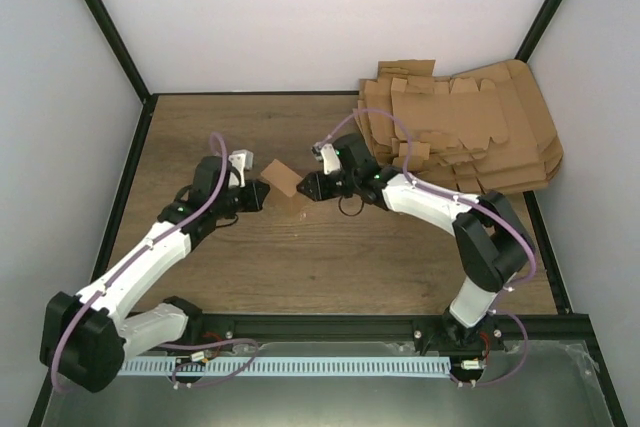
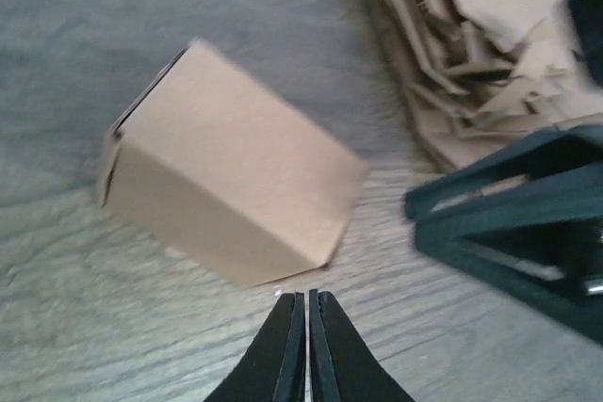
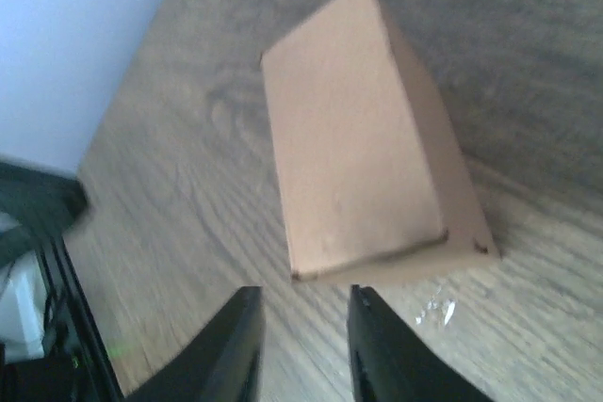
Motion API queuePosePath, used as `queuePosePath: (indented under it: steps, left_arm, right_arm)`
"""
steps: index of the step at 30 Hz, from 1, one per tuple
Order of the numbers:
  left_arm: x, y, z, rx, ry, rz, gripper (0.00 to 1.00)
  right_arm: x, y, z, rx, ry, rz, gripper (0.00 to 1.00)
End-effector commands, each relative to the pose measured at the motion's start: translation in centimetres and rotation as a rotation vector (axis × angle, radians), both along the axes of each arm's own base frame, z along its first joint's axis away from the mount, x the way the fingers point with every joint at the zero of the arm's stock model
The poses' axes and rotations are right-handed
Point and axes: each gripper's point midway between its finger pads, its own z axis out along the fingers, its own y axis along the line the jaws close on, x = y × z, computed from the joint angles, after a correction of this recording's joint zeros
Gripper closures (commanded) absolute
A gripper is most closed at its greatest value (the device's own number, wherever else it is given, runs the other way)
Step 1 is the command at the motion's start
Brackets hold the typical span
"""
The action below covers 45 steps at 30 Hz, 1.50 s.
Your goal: Fold the paper box
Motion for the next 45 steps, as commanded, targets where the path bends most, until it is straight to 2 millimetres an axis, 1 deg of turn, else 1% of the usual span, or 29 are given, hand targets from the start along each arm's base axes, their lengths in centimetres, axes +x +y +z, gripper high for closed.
queuePosePath:
  steps: [1,2,3,4,5,6,7,10,11,13,16,18,21,26,27,29,30,32,34,36,38,39,40,42,43,44,45]
  left_arm:
    - [0.5,1.3,-2.7,0.000,0.076,0.064,0.96]
    - [0.7,1.6,-2.8,0.001,0.077,0.081,0.96]
    - [0.9,1.9,-2.7,0.002,0.071,0.094,0.96]
    - [1.0,2.4,-2.5,0.003,0.064,0.110,0.96]
    - [1.1,2.8,-2.3,0.007,0.056,0.123,0.96]
    - [1.2,3.1,-1.9,0.010,0.045,0.136,0.96]
    - [1.2,3.5,-1.5,0.016,0.034,0.145,0.96]
    - [1.2,4.6,-0.6,0.040,0.008,0.176,0.96]
    - [1.1,5.1,-0.3,0.049,0.003,0.189,0.96]
    - [0.9,5.5,0.6,0.053,-0.024,0.200,0.96]
    - [0.7,6.1,1.3,0.067,-0.040,0.213,0.96]
    - [0.6,6.3,1.4,0.078,-0.040,0.213,0.96]
    - [0.5,6.5,1.5,0.083,-0.047,0.212,0.96]
    - [0.4,6.6,1.9,0.088,-0.057,0.208,0.96]
    - [0.4,6.6,1.9,0.088,-0.057,0.206,0.96]
    - [0.4,6.5,1.7,0.088,-0.051,0.202,0.96]
    - [0.4,6.4,1.7,0.086,-0.050,0.199,0.96]
    - [0.3,6.4,2.1,0.083,-0.054,0.197,0.96]
    - [0.4,6.6,2.9,0.084,-0.068,0.204,0.96]
    - [0.3,6.8,4.0,0.090,-0.086,0.206,0.96]
    - [0.3,6.9,5.4,0.092,-0.108,0.205,0.96]
    - [0.2,6.9,5.9,0.093,-0.113,0.205,0.96]
    - [0.1,6.9,6.7,0.089,-0.124,0.203,0.96]
    - [0.0,6.9,8.3,0.077,-0.148,0.199,0.96]
    - [-0.1,6.8,9.0,0.071,-0.160,0.196,0.96]
    - [-0.1,6.7,9.4,0.066,-0.166,0.192,0.96]
    - [-0.1,6.6,9.8,0.062,-0.169,0.187,0.96]
  right_arm:
    - [3.8,0.4,3.1,-0.013,-0.140,-0.049,0.67]
    - [4.2,0.4,3.3,-0.030,-0.156,-0.046,0.59]
    - [4.3,0.5,3.4,-0.044,-0.165,-0.037,0.47]
    - [4.3,0.7,3.4,-0.061,-0.173,-0.025,0.28]
    - [4.3,0.9,3.4,-0.081,-0.187,-0.017,0.16]
    - [4.2,1.3,3.3,-0.117,-0.218,-0.001,0.06]
    - [4.1,1.7,3.2,-0.156,-0.245,0.011,0.01]
    - [3.9,2.9,1.5,-0.294,-0.285,0.045,0.00]
    - [4.1,3.2,0.3,-0.341,-0.279,0.048,0.00]
    - [4.2,3.9,-0.9,-0.405,-0.290,0.052,0.00]
    - [4.4,4.6,-2.3,-0.475,-0.309,0.049,0.00]
    - [4.7,4.7,-3.4,-0.538,-0.318,0.023,0.00]
    - [5.7,4.0,-4.5,-0.663,-0.354,-0.050,0.00]
    - [5.4,4.0,-5.4,-0.674,-0.344,-0.050,0.01]
    - [5.3,4.1,-5.5,-0.668,-0.338,-0.046,0.06]
    - [4.9,4.3,-5.5,-0.650,-0.319,-0.039,0.22]
    - [4.7,4.5,-4.8,-0.619,-0.313,-0.040,0.29]
    - [3.4,5.3,-3.4,-0.518,-0.275,-0.018,0.39]
    - [2.1,6.0,-1.6,-0.393,-0.215,0.000,0.41]
    - [0.7,6.4,-0.1,-0.236,-0.109,0.020,0.43]
    - [-0.3,6.4,1.0,-0.066,0.024,0.010,0.46]
    - [-0.8,6.6,2.5,0.052,0.069,0.016,0.46]
    - [-1.2,6.7,3.3,0.148,0.128,0.012,0.45]
    - [-2.2,7.1,4.4,0.297,0.217,0.003,0.37]
    - [-2.6,7.3,4.6,0.358,0.271,-0.009,0.27]
    - [-3.0,7.7,4.5,0.406,0.322,-0.009,0.08]
    - [-3.2,8.2,4.2,0.429,0.365,-0.003,0.01]
